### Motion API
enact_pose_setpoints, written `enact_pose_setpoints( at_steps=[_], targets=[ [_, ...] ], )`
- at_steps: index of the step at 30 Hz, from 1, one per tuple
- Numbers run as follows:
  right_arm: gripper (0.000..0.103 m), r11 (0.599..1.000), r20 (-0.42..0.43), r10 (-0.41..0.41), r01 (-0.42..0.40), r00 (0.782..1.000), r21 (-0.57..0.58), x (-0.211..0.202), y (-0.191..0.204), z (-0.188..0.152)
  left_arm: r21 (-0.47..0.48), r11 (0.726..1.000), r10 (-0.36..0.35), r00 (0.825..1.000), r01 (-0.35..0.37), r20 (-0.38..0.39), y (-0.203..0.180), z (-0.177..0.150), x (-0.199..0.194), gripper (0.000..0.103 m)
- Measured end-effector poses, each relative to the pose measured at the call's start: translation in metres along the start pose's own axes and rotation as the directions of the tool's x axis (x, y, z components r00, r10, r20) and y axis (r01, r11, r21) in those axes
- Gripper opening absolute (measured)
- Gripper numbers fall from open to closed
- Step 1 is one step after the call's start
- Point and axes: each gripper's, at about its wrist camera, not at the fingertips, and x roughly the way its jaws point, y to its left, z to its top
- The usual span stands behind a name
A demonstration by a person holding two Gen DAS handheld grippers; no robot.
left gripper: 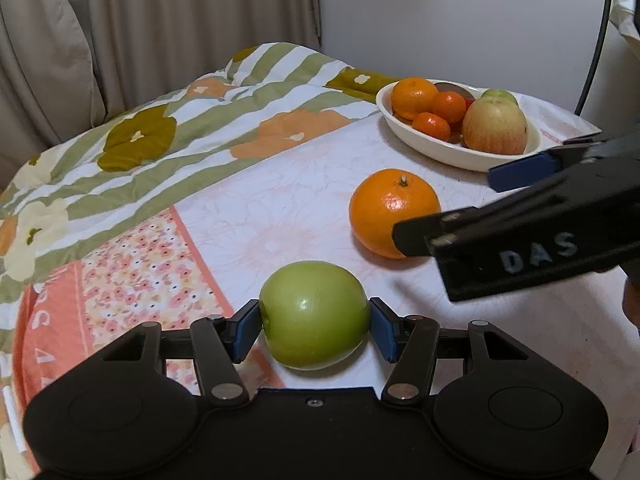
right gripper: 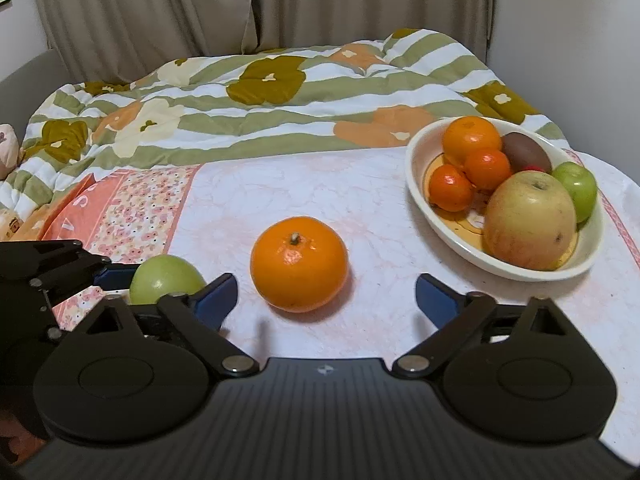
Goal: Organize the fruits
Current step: 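Grasp the green apple with the left tool while the right tool grasps the orange, then carry the green apple and orange over the duck bowl and lower them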
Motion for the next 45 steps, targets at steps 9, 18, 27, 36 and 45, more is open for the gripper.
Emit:
enact_pose_setpoints(
  at_steps=[9,18,27,36,45],
  targets=[
    [0.083,0.999,-0.015,0.028,-0.029,0.999,-0.031,0.026,0.012,0.003,-0.007,1.0,0.027,1.0,-0.027,-0.002,0.001,-0.005,-0.006,0.062],
    [0.077,0.998,-0.009,0.036,-0.036,0.999,-0.044,0.032,0.014,0.004,-0.019,0.998,0.055,0.998,-0.055,-0.005,0.002,-0.006,-0.01,0.062],
    [0.077,0.998,0.027,0.056,-0.055,0.998,-0.031,0.006,0.005,0.012,-0.067,0.994,0.092,0.996,-0.091,0.015,0.003,0.005,-0.031,0.062],
    [0.077,0.997,0.066,0.067,-0.065,0.996,-0.038,-0.042,-0.027,0.033,-0.121,0.985,0.13,0.991,-0.125,0.041,-0.02,0.037,-0.062,0.062],
    [0.077,0.998,0.086,0.056,-0.053,0.995,-0.029,-0.074,-0.098,0.057,-0.17,0.978,0.137,0.988,-0.123,0.072,-0.061,0.085,-0.068,0.062]
  ],
)
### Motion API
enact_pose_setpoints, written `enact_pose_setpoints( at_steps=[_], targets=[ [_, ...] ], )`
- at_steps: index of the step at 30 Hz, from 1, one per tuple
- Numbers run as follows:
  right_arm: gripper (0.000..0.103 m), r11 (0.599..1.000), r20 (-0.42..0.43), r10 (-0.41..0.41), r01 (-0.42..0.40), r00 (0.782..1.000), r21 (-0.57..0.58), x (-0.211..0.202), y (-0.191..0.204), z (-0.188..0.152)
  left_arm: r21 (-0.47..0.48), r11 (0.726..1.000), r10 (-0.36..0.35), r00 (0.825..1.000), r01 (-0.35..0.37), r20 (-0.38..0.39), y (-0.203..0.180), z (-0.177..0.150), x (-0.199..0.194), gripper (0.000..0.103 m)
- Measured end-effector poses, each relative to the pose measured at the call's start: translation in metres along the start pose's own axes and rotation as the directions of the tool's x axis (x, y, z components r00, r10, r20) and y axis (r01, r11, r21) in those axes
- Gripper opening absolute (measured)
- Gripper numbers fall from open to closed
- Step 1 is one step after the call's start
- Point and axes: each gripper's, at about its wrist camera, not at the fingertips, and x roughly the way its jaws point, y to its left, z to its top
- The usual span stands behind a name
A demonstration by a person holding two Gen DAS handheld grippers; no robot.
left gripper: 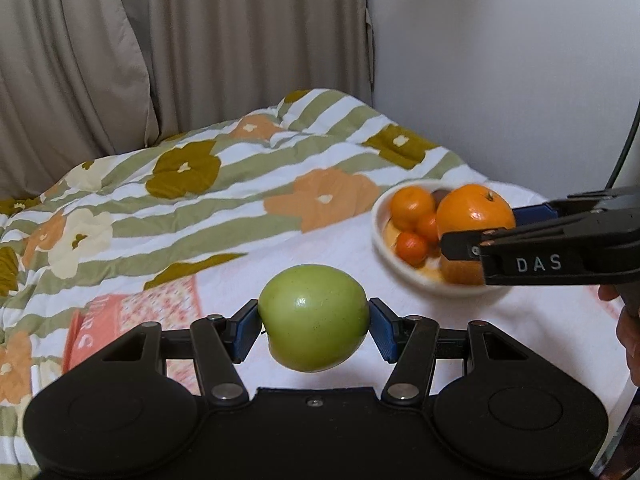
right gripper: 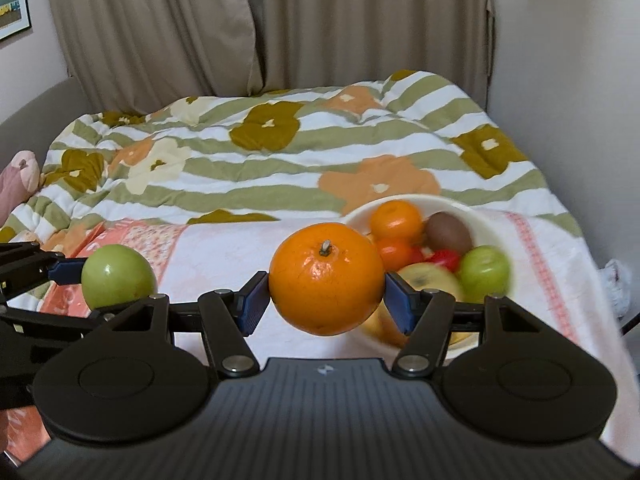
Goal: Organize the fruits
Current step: 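Carry the green apple and orange over the duck bowl and lower them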
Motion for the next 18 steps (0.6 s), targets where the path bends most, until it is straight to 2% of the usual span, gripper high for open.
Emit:
enact_pose_setpoints(
  at_steps=[8,18],
  targets=[
    [0.077,1.0,0.014,-0.016,0.016,1.0,-0.005,-0.004,-0.076,0.019,-0.008,1.0,-0.014,1.0,0.014,0.025,-0.051,0.041,0.023,0.062],
    [0.077,1.0,0.008,-0.011,0.012,1.0,-0.017,0.02,-0.16,0.035,0.007,1.0,-0.021,1.0,0.021,0.022,-0.108,0.08,0.084,0.062]
  ],
)
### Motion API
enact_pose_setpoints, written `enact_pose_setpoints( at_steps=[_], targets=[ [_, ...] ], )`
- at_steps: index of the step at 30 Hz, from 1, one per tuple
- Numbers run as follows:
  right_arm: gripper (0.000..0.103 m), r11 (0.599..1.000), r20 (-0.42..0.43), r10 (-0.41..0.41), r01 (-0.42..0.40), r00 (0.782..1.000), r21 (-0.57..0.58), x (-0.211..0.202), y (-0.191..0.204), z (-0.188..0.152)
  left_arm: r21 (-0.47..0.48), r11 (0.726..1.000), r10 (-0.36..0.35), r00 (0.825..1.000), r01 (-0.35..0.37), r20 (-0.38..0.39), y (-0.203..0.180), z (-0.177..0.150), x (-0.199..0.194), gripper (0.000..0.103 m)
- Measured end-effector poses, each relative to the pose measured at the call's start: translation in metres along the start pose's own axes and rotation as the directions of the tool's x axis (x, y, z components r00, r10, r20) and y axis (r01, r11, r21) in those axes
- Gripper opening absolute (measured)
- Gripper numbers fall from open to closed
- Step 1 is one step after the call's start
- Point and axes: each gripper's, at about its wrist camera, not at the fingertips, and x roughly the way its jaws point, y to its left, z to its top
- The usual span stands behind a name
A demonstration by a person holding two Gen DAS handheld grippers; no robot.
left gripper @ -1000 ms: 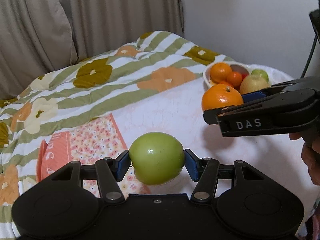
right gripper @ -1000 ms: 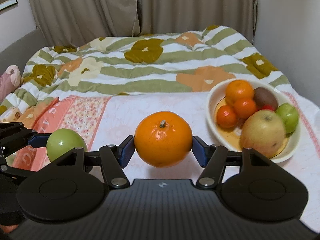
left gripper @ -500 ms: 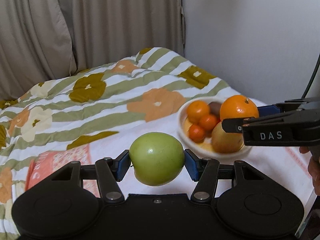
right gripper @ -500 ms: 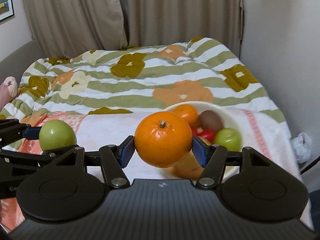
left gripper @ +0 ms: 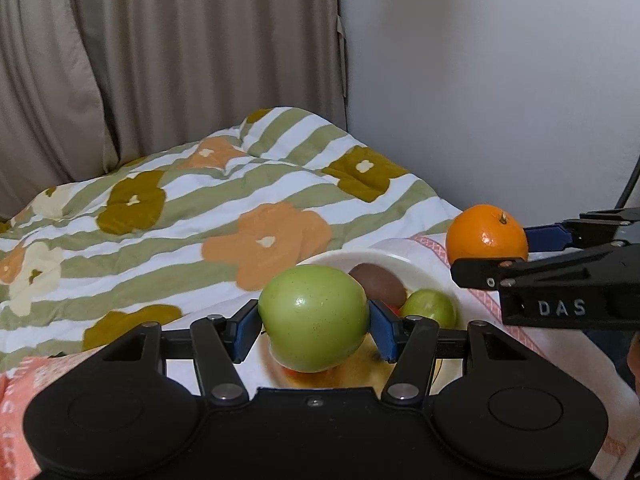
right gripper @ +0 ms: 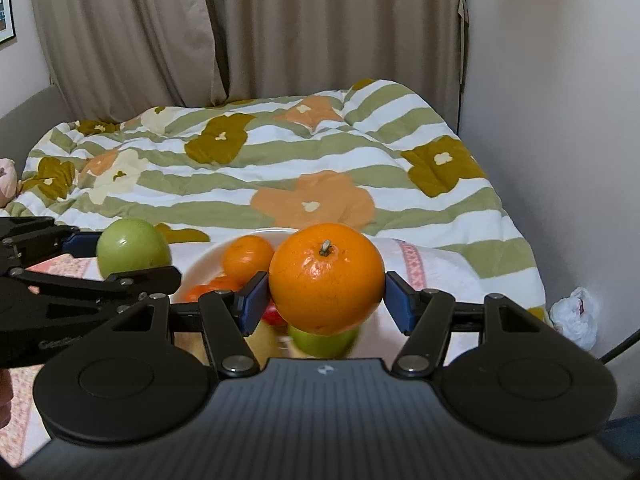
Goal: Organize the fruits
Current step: 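Carry the green apple and orange over the duck bowl and lower them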
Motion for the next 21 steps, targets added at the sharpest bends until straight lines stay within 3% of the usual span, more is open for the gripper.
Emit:
enact_pose_setpoints(
  at_steps=[9,17,18,21],
  targets=[
    [0.077,1.0,-0.031,0.024,-0.024,0.999,-0.006,0.026,-0.035,-0.004,0.025,1.0,0.016,0.999,-0.015,-0.041,-0.024,0.013,0.058,0.062],
    [0.077,0.999,-0.043,0.036,-0.036,0.998,0.006,0.034,-0.046,-0.007,0.071,0.997,0.04,0.997,-0.035,-0.072,-0.037,0.011,0.08,0.062],
    [0.077,0.999,-0.043,0.037,-0.036,0.998,0.006,0.035,-0.047,-0.007,0.076,0.997,0.037,0.997,-0.032,-0.06,-0.038,0.011,0.078,0.063],
    [0.077,0.999,-0.044,0.037,-0.037,0.998,0.008,0.035,-0.046,-0.007,0.075,0.997,0.038,0.998,-0.034,-0.047,-0.039,0.013,0.075,0.079]
  ],
)
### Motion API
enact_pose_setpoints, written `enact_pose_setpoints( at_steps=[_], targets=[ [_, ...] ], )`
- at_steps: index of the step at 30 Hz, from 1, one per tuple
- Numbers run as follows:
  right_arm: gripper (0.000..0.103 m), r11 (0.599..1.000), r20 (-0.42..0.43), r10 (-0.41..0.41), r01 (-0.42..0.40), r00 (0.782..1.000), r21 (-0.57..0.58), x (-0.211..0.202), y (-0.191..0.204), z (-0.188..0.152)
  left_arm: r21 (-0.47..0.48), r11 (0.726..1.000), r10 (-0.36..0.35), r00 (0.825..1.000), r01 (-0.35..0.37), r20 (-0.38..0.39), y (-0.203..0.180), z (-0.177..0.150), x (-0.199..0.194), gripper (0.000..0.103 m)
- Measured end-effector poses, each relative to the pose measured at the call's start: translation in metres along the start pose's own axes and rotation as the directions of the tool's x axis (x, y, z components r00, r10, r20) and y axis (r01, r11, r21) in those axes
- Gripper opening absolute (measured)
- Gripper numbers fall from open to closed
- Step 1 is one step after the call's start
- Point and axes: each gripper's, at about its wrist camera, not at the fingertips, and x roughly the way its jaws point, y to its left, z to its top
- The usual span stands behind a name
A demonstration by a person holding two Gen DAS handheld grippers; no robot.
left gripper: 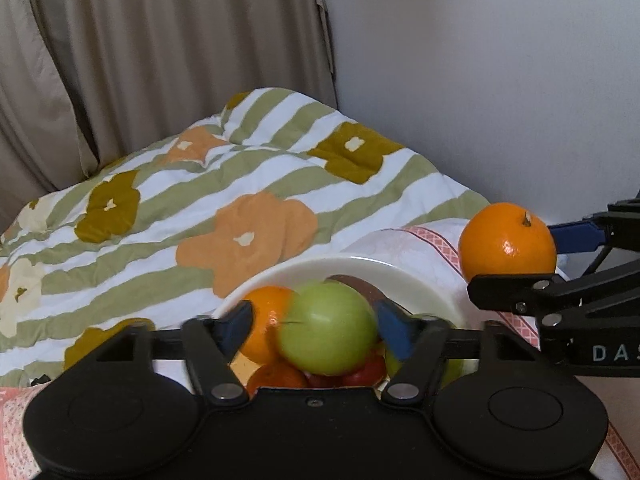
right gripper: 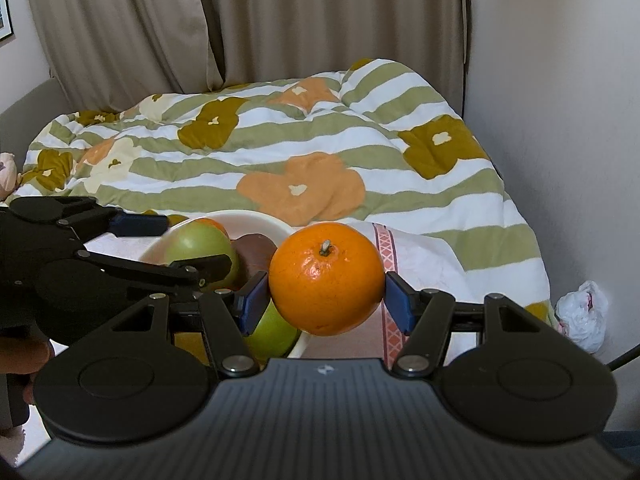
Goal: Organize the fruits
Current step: 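Carry the green apple and orange over the duck bowl and lower them, then open both tools to release the apple and orange into the bowl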
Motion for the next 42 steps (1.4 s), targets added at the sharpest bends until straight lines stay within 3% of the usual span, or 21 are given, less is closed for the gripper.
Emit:
enact_pose_setpoints(
  at_steps=[3,8,18,30,36,38,42],
  targets=[
    [0.077,1.0,0.001,0.002,-0.002,1.0,0.003,0.0,0.002,0.0,-0.016,1.0,-0.001,1.0,0.001,0.002,0.004,-0.003,-0.005,0.08],
    [0.077,1.0,0.014,0.003,-0.003,1.0,0.001,-0.007,0.007,0.0,-0.068,0.998,0.013,1.0,-0.012,0.025,0.017,-0.009,-0.026,0.091],
    [0.077,0.999,0.001,0.043,-0.043,0.999,-0.026,-0.017,0.04,-0.01,-0.16,0.983,0.098,0.995,-0.092,0.03,0.05,-0.03,-0.07,0.093],
    [0.078,0.986,-0.001,0.087,-0.086,0.996,-0.14,0.002,0.083,-0.02,-0.235,0.961,0.147,0.989,-0.144,-0.007,0.071,-0.057,-0.088,0.094],
    [0.084,0.978,0.008,0.063,-0.06,0.998,-0.198,0.01,0.088,-0.028,-0.245,0.957,0.156,0.988,-0.155,-0.017,0.072,-0.062,-0.089,0.094],
    [0.093,0.977,0.014,0.053,-0.049,0.998,-0.206,0.011,0.087,-0.027,-0.248,0.956,0.155,0.988,-0.155,-0.021,0.072,-0.063,-0.088,0.094],
    [0.098,0.975,0.034,0.052,-0.043,0.998,-0.218,0.007,0.086,-0.027,-0.253,0.955,0.153,0.988,-0.153,-0.022,0.069,-0.062,-0.087,0.094]
  ],
)
